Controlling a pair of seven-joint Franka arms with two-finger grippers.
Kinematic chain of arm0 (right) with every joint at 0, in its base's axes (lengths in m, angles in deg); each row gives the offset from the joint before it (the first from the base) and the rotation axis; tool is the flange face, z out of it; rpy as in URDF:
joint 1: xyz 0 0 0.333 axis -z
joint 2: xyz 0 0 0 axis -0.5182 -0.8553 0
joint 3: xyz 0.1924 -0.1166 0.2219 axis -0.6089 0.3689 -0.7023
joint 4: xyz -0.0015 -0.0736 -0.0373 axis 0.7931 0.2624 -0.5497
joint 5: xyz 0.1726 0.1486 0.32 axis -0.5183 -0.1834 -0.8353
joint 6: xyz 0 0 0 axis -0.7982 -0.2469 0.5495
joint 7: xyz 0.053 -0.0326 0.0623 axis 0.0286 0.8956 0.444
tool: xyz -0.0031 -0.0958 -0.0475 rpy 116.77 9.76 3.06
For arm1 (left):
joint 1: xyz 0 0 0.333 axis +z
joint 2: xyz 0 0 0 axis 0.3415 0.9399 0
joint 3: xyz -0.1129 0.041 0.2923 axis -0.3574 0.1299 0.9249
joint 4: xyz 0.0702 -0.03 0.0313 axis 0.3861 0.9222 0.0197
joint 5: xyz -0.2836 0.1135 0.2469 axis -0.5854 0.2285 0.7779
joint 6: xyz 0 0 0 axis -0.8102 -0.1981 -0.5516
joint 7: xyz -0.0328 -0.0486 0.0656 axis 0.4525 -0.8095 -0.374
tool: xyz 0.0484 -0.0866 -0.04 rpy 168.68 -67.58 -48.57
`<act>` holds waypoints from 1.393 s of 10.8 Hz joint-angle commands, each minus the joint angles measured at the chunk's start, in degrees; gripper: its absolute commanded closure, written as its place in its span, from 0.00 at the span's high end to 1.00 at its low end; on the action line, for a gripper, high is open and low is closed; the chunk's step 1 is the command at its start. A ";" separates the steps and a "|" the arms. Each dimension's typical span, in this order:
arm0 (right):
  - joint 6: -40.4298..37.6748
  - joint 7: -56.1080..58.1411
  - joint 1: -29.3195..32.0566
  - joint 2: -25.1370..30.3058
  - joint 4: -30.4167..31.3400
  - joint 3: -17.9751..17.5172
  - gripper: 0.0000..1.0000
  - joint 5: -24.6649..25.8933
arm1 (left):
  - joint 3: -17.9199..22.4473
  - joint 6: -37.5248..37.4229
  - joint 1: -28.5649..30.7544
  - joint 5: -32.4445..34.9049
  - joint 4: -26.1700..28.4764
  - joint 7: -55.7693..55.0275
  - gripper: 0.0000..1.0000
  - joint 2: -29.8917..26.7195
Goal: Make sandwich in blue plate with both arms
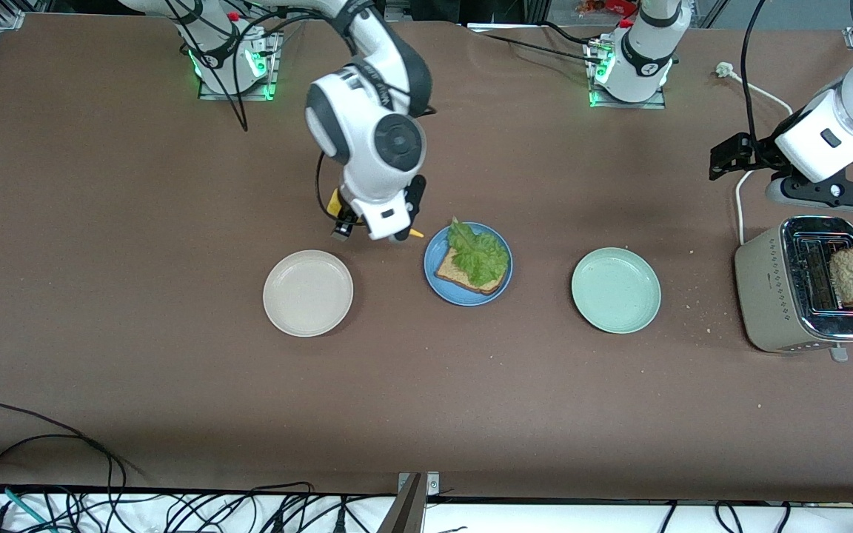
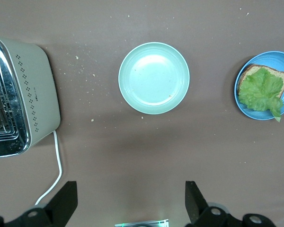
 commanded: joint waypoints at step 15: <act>-9.24 -4.75 -7.10 -13.98 -13.63 0.92 0.00 7.23 | 0.36 5.49 23.77 5.21 -17.46 23.21 1.00 27.34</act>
